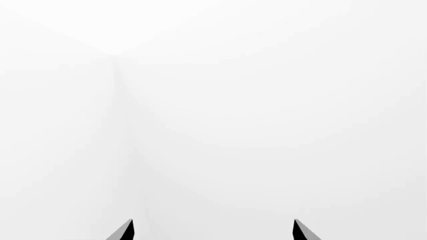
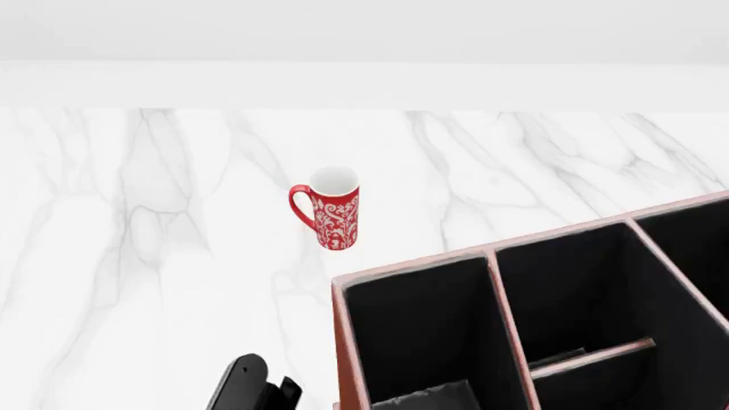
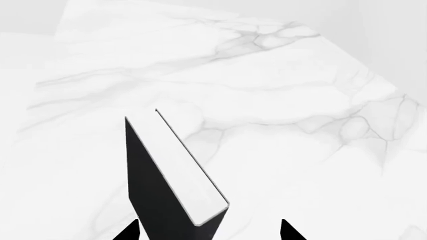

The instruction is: Pick up the book and place it in the left compartment of the caddy.

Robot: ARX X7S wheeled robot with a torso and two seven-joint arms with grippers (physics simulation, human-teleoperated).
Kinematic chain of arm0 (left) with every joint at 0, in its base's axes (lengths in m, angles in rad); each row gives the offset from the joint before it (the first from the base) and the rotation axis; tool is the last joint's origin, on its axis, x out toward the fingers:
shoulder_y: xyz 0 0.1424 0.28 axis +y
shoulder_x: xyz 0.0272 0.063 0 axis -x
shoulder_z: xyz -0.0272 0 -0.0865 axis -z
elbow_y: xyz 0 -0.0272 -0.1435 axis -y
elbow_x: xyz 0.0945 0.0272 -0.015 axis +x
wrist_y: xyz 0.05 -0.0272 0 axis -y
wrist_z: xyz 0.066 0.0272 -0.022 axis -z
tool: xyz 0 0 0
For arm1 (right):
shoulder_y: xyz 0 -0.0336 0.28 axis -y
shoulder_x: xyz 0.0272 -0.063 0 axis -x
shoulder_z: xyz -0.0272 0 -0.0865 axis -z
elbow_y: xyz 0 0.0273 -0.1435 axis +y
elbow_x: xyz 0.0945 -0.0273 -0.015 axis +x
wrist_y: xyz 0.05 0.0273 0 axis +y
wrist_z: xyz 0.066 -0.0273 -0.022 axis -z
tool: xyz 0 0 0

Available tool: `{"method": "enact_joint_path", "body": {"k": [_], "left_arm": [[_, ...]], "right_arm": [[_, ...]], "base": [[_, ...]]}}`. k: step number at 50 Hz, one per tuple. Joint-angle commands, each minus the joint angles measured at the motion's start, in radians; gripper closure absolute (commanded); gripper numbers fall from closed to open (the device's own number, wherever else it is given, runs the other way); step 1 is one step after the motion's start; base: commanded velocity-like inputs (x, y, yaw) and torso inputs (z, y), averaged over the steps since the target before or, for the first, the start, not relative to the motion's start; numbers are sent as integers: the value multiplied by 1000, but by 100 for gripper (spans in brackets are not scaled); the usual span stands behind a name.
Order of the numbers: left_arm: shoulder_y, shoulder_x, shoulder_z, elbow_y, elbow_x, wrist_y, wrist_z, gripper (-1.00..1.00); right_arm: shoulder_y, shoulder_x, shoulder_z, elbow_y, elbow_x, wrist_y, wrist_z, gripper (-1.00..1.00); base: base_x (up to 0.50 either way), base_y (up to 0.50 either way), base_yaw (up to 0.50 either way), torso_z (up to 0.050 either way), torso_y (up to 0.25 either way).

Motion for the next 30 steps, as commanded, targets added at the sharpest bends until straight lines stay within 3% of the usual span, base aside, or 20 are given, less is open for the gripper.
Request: {"method": "enact_joint_path", "body": {"k": [1, 30], "left_arm": [[-8, 24, -19, 1, 16, -19, 19, -100], [-90, 24, 38, 1, 102, -128, 55, -100]], "right_arm": [[3, -53, 32, 73, 0, -23, -45, -100], [-10, -143, 36, 251, -12, -96, -135, -100]], "base": [[0, 0, 0, 0, 0], [0, 0, 0, 0, 0]]}}
